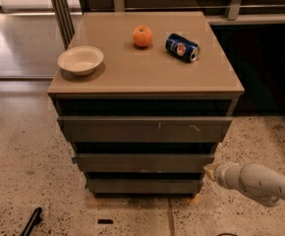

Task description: Close middle drawer

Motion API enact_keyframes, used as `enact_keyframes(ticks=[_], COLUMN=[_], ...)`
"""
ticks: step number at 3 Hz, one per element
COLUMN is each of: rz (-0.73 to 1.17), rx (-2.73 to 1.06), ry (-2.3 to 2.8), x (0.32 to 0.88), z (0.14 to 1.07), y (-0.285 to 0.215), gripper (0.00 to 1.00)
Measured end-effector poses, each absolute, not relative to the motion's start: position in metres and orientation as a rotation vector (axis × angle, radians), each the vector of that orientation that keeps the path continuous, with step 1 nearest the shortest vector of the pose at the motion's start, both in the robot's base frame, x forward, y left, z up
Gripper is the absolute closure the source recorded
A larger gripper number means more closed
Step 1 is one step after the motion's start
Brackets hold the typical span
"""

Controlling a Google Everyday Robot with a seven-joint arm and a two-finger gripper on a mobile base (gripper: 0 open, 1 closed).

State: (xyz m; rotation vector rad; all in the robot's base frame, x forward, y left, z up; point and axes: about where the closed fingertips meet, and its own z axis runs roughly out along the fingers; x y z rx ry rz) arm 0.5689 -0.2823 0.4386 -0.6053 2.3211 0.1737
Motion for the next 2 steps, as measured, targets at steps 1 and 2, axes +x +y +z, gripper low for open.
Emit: enact_keyframes(ticks=[1,2], rz=[0.174,0.174], rx=[-0.605,-0.605], ry=[2.321,2.321], x=[0.5689,0.5689], z=[0.4386,0.4386], y=[-0.2823,-0.2823], gripper=[0.12,0.0])
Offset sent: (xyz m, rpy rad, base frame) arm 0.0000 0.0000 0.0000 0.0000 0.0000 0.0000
